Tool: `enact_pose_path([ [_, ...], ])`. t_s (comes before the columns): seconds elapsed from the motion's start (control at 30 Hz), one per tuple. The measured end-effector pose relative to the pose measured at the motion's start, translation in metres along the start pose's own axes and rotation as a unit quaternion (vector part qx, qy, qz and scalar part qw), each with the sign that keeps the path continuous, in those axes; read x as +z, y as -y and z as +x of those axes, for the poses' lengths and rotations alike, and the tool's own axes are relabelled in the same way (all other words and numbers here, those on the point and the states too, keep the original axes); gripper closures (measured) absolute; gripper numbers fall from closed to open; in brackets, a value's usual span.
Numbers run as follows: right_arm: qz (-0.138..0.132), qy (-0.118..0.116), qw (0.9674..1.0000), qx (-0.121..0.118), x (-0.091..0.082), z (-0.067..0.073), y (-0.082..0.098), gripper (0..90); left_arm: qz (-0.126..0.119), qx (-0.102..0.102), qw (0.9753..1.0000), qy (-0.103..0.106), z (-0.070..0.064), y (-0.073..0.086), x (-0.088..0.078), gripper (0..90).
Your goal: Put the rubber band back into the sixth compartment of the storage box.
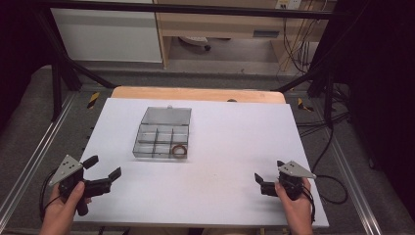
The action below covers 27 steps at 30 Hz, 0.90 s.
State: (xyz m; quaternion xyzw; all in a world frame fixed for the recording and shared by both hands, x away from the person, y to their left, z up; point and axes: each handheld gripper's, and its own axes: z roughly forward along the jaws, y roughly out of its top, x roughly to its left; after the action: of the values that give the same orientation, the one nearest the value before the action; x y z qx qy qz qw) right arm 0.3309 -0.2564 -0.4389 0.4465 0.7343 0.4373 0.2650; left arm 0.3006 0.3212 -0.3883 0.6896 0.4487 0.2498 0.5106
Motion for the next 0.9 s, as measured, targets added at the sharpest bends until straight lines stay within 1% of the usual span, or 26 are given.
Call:
enact_pose_path([
  [0.03,0.0,0.0,1.0,0.0,0.0,0.0,0.0,4.3,0.003,0.001,1.0,-0.002,0.001,0.002,-0.001,4.3],
  [0.23,-0.001,0.0,1.0,-0.002,0.0,0.0,0.0,4.3,0.009,-0.014,0.9998,-0.009,0.007,0.018,0.0,4.4],
  [0.43,0.0,-0.001,1.0,-0.001,0.0,0.0,0.001,4.3,0.016,-0.011,0.9998,-0.01,0.007,0.028,0.004,4.6],
  [0.6,0.0,-0.004,1.0,0.004,0.0,-0.001,0.001,4.3,0.023,0.0,0.9997,-0.007,0.005,0.035,0.01,4.6],
  [0.7,-0.001,-0.006,1.0,0.008,0.0,-0.001,0.001,4.3,0.027,0.005,0.9996,-0.001,0.002,0.038,0.013,4.8],
  [0.77,0.0,-0.004,1.0,0.007,0.001,-0.002,0.002,4.1,0.031,0.019,0.9993,0.0,0.0,0.04,0.016,4.8],
  [0.83,0.005,-0.006,0.9999,0.012,0.002,-0.002,0.002,4.0,0.035,0.024,0.9991,0.003,-0.004,0.041,0.019,4.9],
  [0.9,0.01,-0.007,0.9998,0.014,0.004,-0.002,0.003,3.9,0.045,0.035,0.9983,0.006,-0.007,0.042,0.022,4.9],
])
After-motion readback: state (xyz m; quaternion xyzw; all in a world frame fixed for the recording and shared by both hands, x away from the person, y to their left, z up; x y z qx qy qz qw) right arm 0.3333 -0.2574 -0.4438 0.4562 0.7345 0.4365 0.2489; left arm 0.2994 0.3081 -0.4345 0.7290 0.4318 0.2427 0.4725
